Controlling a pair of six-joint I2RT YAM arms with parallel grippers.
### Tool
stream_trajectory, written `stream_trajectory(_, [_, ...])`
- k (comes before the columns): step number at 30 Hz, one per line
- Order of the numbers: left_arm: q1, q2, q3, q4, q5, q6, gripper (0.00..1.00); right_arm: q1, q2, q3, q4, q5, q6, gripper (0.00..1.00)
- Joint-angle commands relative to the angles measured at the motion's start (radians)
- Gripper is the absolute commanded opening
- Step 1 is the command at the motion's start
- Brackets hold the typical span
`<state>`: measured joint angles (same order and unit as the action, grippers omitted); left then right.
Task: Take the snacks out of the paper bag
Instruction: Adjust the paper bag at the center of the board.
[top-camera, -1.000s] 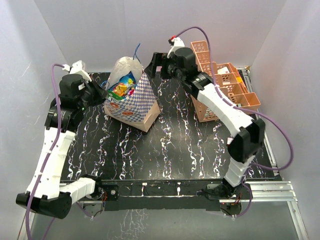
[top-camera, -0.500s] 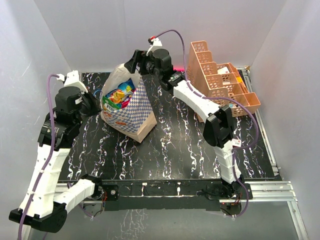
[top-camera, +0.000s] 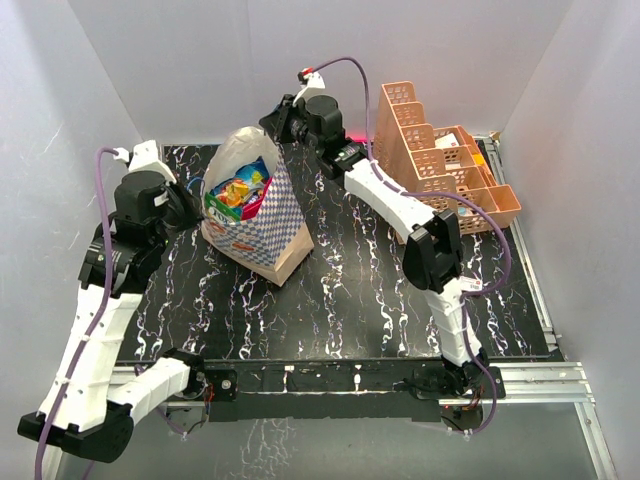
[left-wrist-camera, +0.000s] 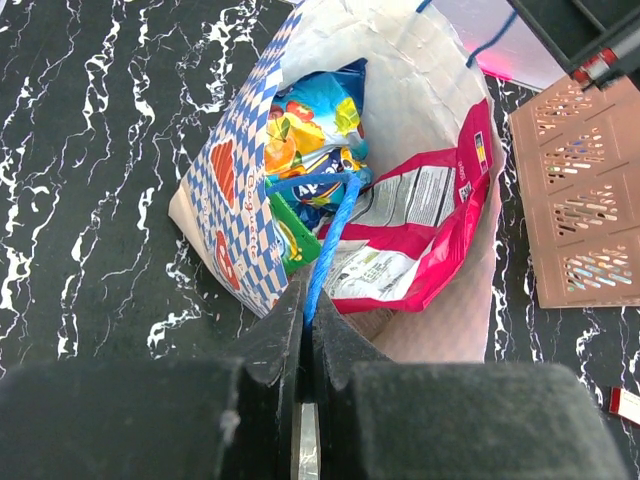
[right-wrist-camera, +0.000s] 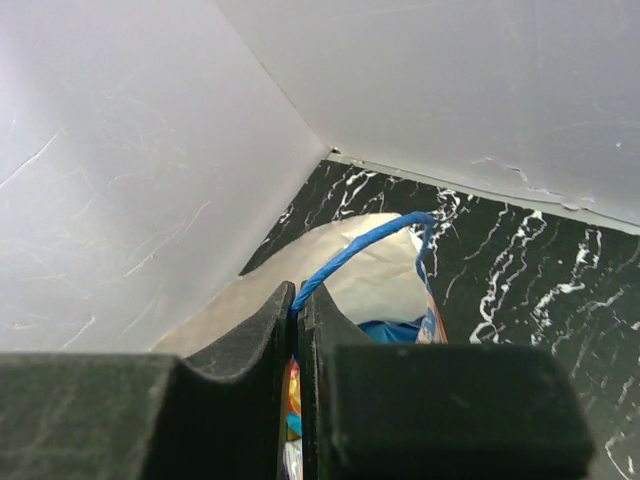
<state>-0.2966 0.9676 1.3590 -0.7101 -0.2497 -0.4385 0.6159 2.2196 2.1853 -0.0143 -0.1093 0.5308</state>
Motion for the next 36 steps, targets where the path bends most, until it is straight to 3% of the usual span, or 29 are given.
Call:
stream_trajectory(1, [-0.003, 0.027, 0.055, 0.026, -0.032, -0.007, 0.00, -0.009, -0.212, -0.115, 0.078, 0.035, -0.048, 0.08])
stream_trajectory(9, [-0.001, 0.165, 0.199, -0.015, -0.090, -0.017, 0.03, -0.007, -0.577, -0.530, 0.098, 0.025, -0.058, 0.08])
stream_trajectory(18, [0.038, 0.280, 0.325, 0.031, -0.199, -0.015, 0.03, 0.004, -0.804, -0.774, 0.083, -0.059, 0.033, 0.08])
stream_trajectory(25, [0.194, 0.495, 0.493, 0.045, -0.092, -0.066, 0.01, 0.050, -0.789, -0.769, 0.112, -0.104, 0.089, 0.08])
stream_trajectory(31, [0.281, 0.574, 0.593, 0.165, 0.034, -0.073, 0.01, 0.108, -0.712, -0.676, 0.124, -0.089, 0.083, 0.08])
stream_trajectory(36, [0.334, 0.611, 0.603, 0.301, 0.132, 0.008, 0.01, 0.130, -0.610, -0.606, 0.179, -0.069, 0.049, 0.08])
